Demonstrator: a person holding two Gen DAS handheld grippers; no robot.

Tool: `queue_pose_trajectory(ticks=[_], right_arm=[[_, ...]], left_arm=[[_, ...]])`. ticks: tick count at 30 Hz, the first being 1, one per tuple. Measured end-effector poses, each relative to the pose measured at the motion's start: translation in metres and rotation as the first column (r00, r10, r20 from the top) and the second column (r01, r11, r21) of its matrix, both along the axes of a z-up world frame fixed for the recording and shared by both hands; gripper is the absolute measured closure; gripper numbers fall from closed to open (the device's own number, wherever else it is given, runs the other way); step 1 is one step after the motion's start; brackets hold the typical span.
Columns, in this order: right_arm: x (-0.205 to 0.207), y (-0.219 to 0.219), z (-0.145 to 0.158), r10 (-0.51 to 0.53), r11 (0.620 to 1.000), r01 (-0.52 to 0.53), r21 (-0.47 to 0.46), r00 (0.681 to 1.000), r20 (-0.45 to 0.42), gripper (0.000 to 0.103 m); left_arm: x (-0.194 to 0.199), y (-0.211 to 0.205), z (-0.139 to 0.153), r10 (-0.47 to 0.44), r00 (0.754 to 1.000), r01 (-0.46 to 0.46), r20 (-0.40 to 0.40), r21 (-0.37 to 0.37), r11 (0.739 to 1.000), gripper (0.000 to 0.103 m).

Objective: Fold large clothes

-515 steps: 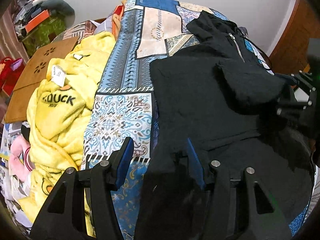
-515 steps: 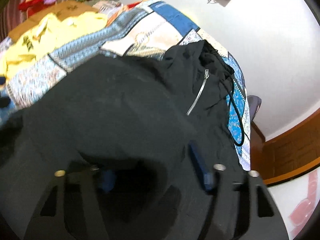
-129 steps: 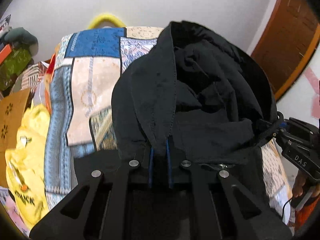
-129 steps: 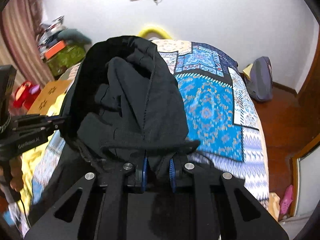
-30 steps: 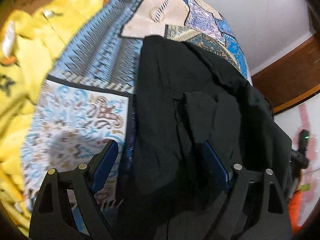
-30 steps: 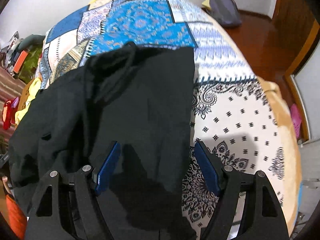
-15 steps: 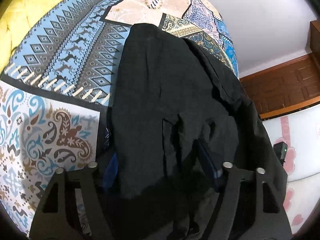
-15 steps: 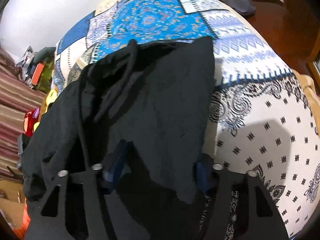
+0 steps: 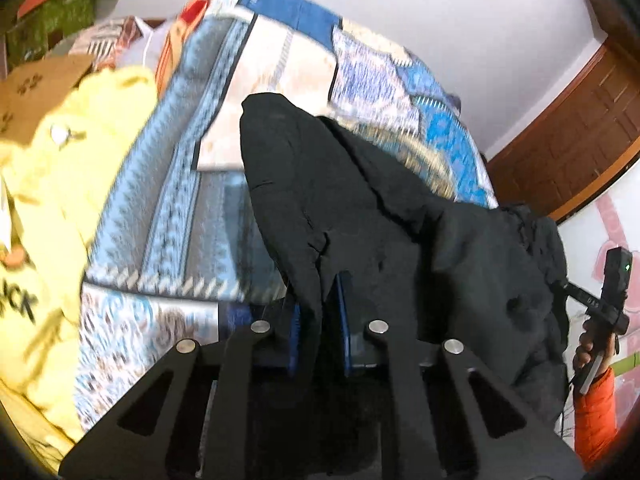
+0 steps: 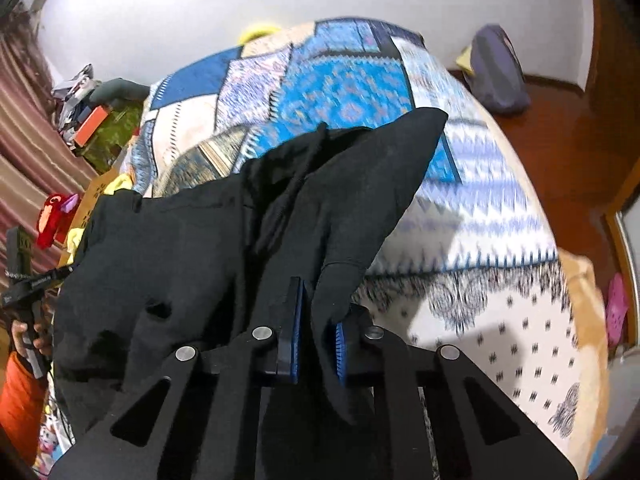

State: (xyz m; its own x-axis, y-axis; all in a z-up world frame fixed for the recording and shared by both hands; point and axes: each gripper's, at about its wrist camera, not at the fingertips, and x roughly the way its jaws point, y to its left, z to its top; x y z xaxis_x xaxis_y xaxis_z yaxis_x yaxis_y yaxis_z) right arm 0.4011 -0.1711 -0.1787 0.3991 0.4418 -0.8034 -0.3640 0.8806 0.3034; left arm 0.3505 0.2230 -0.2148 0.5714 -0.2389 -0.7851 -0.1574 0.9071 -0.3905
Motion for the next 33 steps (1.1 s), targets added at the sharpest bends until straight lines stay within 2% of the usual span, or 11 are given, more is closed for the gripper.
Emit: queue_pose_trajectory(ticks=[4,8,11,17,18,22,25,27,29,31,33], right_arm=[[0.020,0.020,0.003,0.004,1.000,-0.004,-0.010,1.000,0.027,0.091],[0.038,0.031,0.000,-0.006,1.000,0.006,-0.010,0.999,0.041,0.091],[0.051,0.036,-0.001,-0.013,1.000,0.014,-0.017,0.999,0.050,0.091],[0.058,0.046,-0.009,-0.016,0.996,0.021,-0.089,0.998,0.062,0.090],[0.057,0.046,-0.011,-0.014,0.994,0.021,-0.104,0.998,0.064,0.088],[0.053,0.047,-0.014,-0.011,0.986,0.024,-0.166,0.997,0.080,0.084],[0.052,0.043,-0.015,-0.043,0.974,0.052,-0.218,0.998,0.046,0.080],[0.050,0.040,-0.015,-0.051,0.967,0.054,-0.247,0.998,0.020,0.080],[0.045,0.037,-0.013,-0.047,0.964,0.046,-0.263,0.999,0.003,0.078],[0.034,0.032,-0.006,-0.024,0.966,0.019,-0.256,1.000,-0.016,0.072],[0.021,0.027,0.004,-0.013,0.969,0.012,-0.247,1.000,-0.004,0.064]], left_arm=[[0.019,0.004,0.021,-0.005,0.999,0.004,0.044,0.037,0.999,0.088],[0.042,0.003,0.026,-0.013,0.999,0.009,0.043,0.104,0.995,0.088],[0.059,0.010,0.022,0.003,1.000,-0.007,0.030,0.134,0.991,0.088],[0.073,0.027,-0.006,0.061,0.998,-0.058,-0.021,0.126,0.990,0.088],[0.074,0.028,-0.010,0.064,0.998,-0.060,-0.028,0.133,0.989,0.088],[0.071,0.019,-0.024,0.053,0.997,-0.039,-0.057,0.234,0.971,0.083],[0.066,0.012,-0.025,0.050,0.996,-0.023,-0.077,0.315,0.949,0.083],[0.061,0.012,-0.023,0.045,0.995,-0.012,-0.094,0.329,0.944,0.083],[0.054,0.013,-0.017,0.044,0.995,-0.011,-0.094,0.321,0.947,0.079],[0.044,0.013,-0.008,0.051,0.995,-0.023,-0.082,0.313,0.949,0.064],[0.032,0.013,0.003,0.060,0.996,-0.038,-0.061,0.306,0.951,0.055]])
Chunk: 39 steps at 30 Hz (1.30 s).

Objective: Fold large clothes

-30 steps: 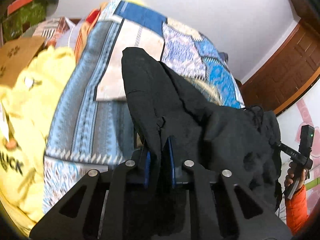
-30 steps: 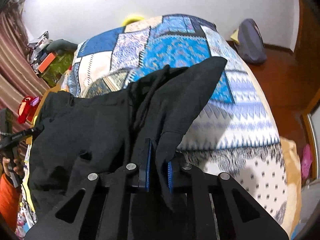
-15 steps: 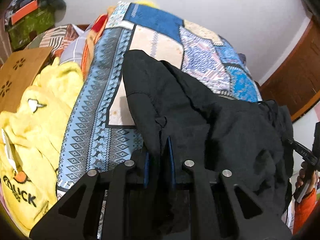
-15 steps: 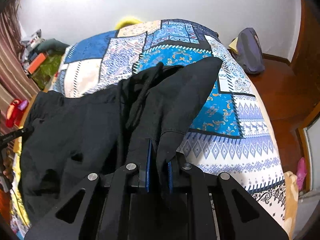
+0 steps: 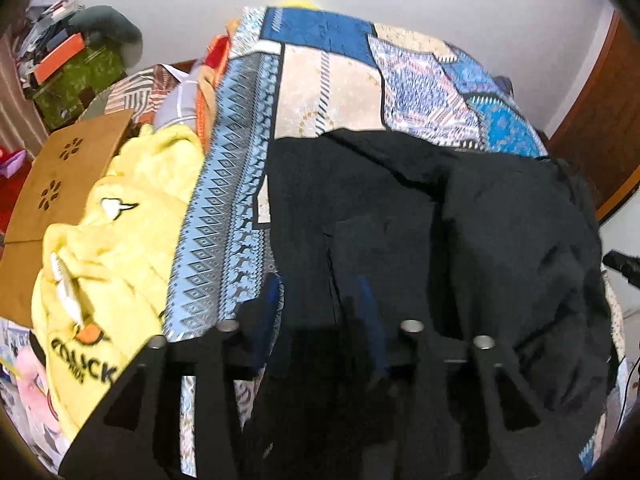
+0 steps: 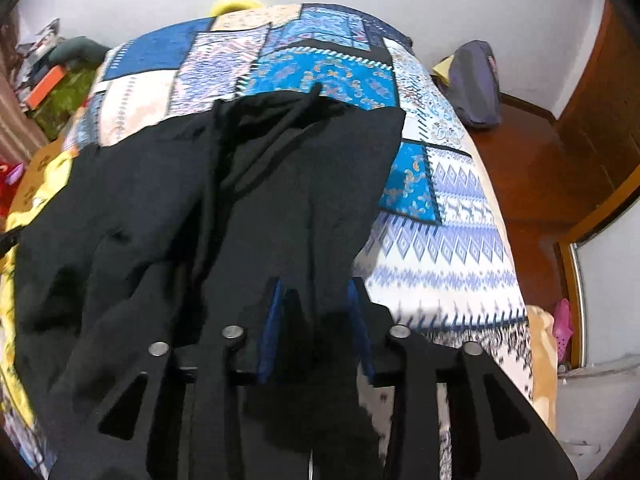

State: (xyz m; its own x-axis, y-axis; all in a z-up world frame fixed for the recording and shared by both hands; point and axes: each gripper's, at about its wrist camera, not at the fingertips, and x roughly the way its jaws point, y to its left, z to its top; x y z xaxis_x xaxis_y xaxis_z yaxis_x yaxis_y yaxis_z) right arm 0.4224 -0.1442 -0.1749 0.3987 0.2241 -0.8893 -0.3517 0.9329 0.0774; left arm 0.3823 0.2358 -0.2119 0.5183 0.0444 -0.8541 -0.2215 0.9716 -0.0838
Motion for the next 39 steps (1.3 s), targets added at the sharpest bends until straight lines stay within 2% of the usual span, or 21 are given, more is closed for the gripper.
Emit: queue_pose_trajectory(ticks=[1,3,6,11,13,17,19,23,26,30,33,34,35,36,39], right_arm=[[-0.007,-0.002,0.006,0.004,1.000,-0.004,0.001,1.000,0.013,0.062],[-0.021,-0.005,0.017,0.006,1.000,-0.006,0.003,0.999,0.039,0.052],[-0.036,-0.009,0.031,0.001,1.000,-0.001,0.009,0.998,0.068,0.044],[-0.065,-0.021,0.046,0.006,1.000,-0.008,0.019,0.995,0.096,0.044],[-0.073,-0.029,0.045,-0.006,1.000,0.003,0.028,0.995,0.098,0.044],[-0.088,-0.045,0.029,-0.061,0.994,0.057,0.097,0.997,0.038,0.044],[-0.096,-0.052,0.015,-0.077,0.991,0.077,0.113,0.997,-0.007,0.044],[-0.107,-0.064,-0.013,-0.110,0.990,0.116,0.078,0.991,-0.077,0.044],[-0.114,-0.067,-0.033,-0.111,0.994,0.111,-0.006,0.988,-0.107,0.044],[-0.120,-0.073,-0.051,-0.106,0.993,0.100,-0.061,0.988,-0.115,0.044],[-0.119,-0.083,-0.064,-0.118,0.993,0.117,-0.013,0.980,-0.163,0.043],[-0.117,-0.087,-0.068,-0.122,0.992,0.124,0.001,0.976,-0.181,0.041],[-0.115,-0.090,-0.071,-0.128,0.991,0.132,0.006,0.973,-0.194,0.035],[-0.111,-0.092,-0.073,-0.133,0.990,0.138,0.012,0.972,-0.196,0.031],[-0.104,-0.096,-0.077,-0.135,0.989,0.145,0.038,0.971,-0.195,0.030]], left_arm=[[-0.006,0.000,0.005,0.003,1.000,-0.002,0.006,-0.007,1.000,0.050],[-0.017,-0.001,0.012,0.009,1.000,-0.009,0.011,-0.014,1.000,0.049],[-0.036,-0.002,0.023,0.011,1.000,-0.011,0.009,-0.011,1.000,0.047],[-0.072,-0.003,0.033,0.011,1.000,-0.011,0.009,0.008,1.000,0.037],[-0.088,-0.001,0.031,0.011,1.000,-0.011,0.004,-0.017,1.000,0.035],[-0.116,0.001,0.010,0.017,0.999,-0.022,-0.041,-0.115,0.993,0.032],[-0.130,0.002,-0.007,0.032,0.997,-0.042,-0.076,-0.139,0.989,0.032],[-0.151,0.010,-0.035,0.083,0.987,-0.106,-0.137,-0.171,0.980,0.032],[-0.166,0.019,-0.052,0.124,0.978,-0.157,-0.168,-0.200,0.967,0.032],[-0.176,0.020,-0.073,0.140,0.971,-0.182,-0.196,-0.217,0.959,0.032],[-0.174,0.012,-0.081,0.126,0.972,-0.163,-0.201,-0.181,0.970,0.031],[-0.171,0.005,-0.084,0.108,0.973,-0.141,-0.206,-0.151,0.978,0.029],[-0.169,0.002,-0.086,0.094,0.974,-0.124,-0.204,-0.135,0.983,0.028],[-0.169,0.000,-0.089,0.081,0.976,-0.108,-0.203,-0.127,0.986,0.027],[-0.165,-0.001,-0.098,0.078,0.976,-0.107,-0.204,-0.132,0.985,0.026]])
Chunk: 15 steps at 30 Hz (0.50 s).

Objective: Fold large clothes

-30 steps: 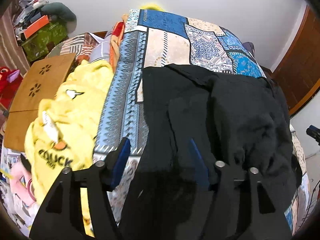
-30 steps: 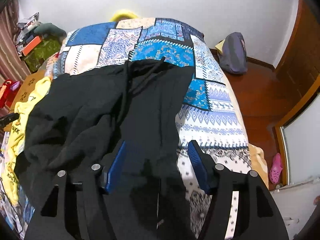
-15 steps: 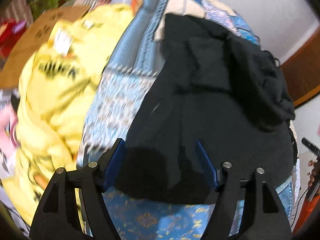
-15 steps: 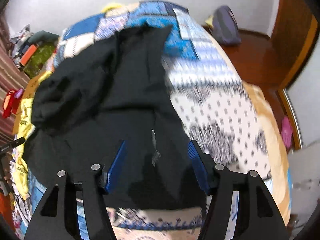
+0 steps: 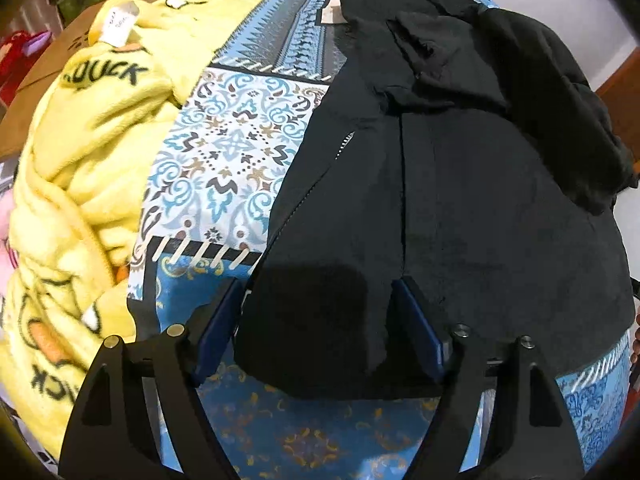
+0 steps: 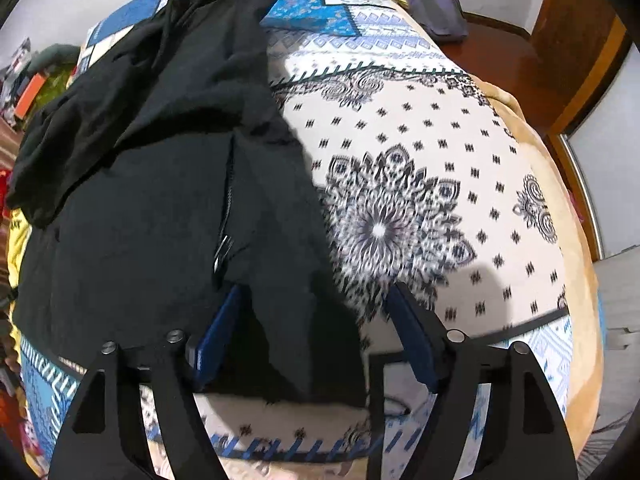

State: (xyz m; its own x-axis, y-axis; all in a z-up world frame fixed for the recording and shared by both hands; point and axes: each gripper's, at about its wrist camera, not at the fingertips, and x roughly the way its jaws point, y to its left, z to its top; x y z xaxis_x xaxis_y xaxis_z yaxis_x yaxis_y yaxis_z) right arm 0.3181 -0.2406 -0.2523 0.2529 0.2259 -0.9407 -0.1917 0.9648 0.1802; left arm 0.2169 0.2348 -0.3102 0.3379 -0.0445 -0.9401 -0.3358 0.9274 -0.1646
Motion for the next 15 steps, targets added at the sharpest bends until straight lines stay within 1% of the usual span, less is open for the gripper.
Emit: queue_pose_trajectory(ticks=[2,3,4,5,6,7,8,9,10,11,13,15], right_arm=[[0.001,0.000,-0.001,-0.001,1.000,0.001,0.006,1.000,0.011,0.029],[0.000,0.003,0.000,0.004,1.000,-0.004,-0.001,1.000,0.020,0.031],[-0.002,0.005,0.002,0.024,1.000,-0.024,-0.003,0.999,0.035,0.034],[-0.006,0.007,0.003,0.051,0.998,-0.051,0.019,0.998,0.034,0.049],[-0.008,0.009,0.005,0.081,0.995,-0.082,0.053,0.996,0.024,0.065],[-0.010,0.012,0.006,0.099,0.994,-0.100,0.053,0.995,0.025,0.067],[-0.014,0.014,0.008,0.115,0.993,-0.116,0.035,0.993,0.041,0.072],[-0.017,0.018,0.009,0.136,0.991,-0.137,0.014,0.989,0.053,0.081],[-0.020,0.021,0.011,0.153,0.988,-0.153,-0.001,0.987,0.058,0.086],[-0.022,0.023,0.014,0.167,0.986,-0.167,-0.011,0.984,0.061,0.093],[-0.023,0.025,0.026,0.183,0.983,-0.182,-0.013,0.980,0.079,0.095],[-0.023,0.029,0.048,0.207,0.978,-0.206,-0.027,0.969,0.133,0.096]], left_arm=[[0.002,-0.001,-0.002,-0.002,1.000,0.002,-0.008,0.011,1.000,0.026],[0.003,-0.004,-0.002,-0.003,1.000,0.003,-0.010,0.020,1.000,0.027],[0.002,-0.005,-0.001,0.003,1.000,-0.002,-0.009,0.024,1.000,0.032],[0.001,-0.006,0.001,0.005,1.000,-0.005,-0.003,0.014,1.000,0.038],[0.001,-0.008,0.002,0.003,1.000,-0.003,0.002,0.003,1.000,0.055],[-0.001,-0.012,0.005,0.000,1.000,0.000,0.002,0.010,1.000,0.065],[-0.001,-0.017,0.008,-0.007,1.000,0.007,0.003,0.034,0.999,0.068],[-0.002,-0.023,0.012,-0.029,1.000,0.028,0.008,0.066,0.997,0.076],[-0.003,-0.027,0.016,-0.043,0.999,0.042,0.009,0.091,0.995,0.079],[-0.002,-0.031,0.022,-0.052,0.999,0.051,0.010,0.112,0.992,0.080],[0.000,-0.036,0.034,-0.066,0.998,0.063,0.025,0.118,0.991,0.081],[0.008,-0.038,0.047,-0.079,0.996,0.074,0.044,0.101,0.992,0.082]])
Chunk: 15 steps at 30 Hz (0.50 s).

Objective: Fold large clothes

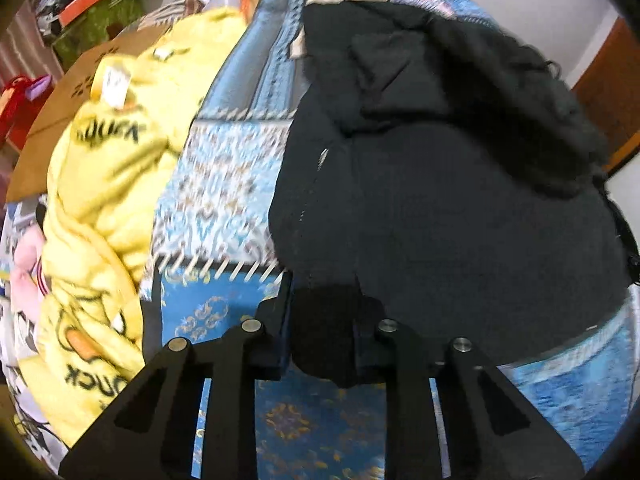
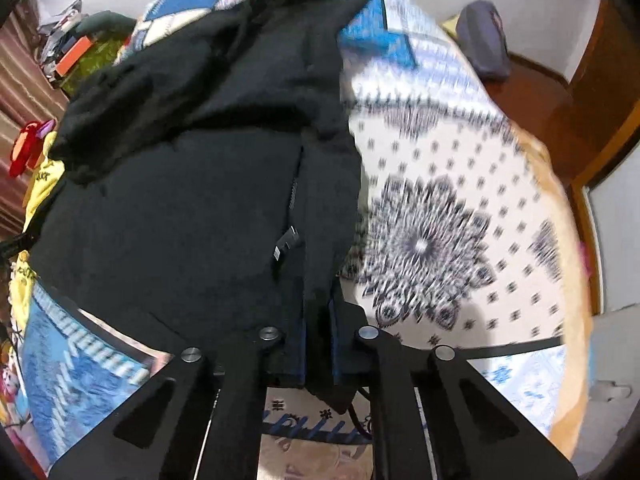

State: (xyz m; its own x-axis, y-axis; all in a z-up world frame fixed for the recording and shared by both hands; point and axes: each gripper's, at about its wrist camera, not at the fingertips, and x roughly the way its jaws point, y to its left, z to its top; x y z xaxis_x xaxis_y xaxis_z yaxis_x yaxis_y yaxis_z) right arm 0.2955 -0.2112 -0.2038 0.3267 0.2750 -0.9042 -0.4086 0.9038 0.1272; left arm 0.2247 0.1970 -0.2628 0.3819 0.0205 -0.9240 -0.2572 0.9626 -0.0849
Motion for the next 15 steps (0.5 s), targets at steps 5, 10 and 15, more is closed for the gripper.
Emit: queue_pose_trajectory(ticks=[5,10,15], right_arm=[[0.023,0.023,0.054,0.038,0.998,-0.028,-0.057,0.986,0.165,0.097],[0.053,0.044,0.079,0.057,0.995,-0.033,-0.098,0.967,0.247,0.098],[0.093,0.059,0.089,0.067,0.990,-0.028,-0.136,0.953,0.296,0.098]], left_arm=[[0.029,0.000,0.067,-0.030,0.992,0.043,0.126,-0.095,0.995,0.084],[0.069,0.013,0.124,-0.019,0.972,0.067,0.234,-0.202,0.977,0.085],[0.102,0.037,0.147,0.031,0.964,0.040,0.264,-0.260,0.965,0.086]])
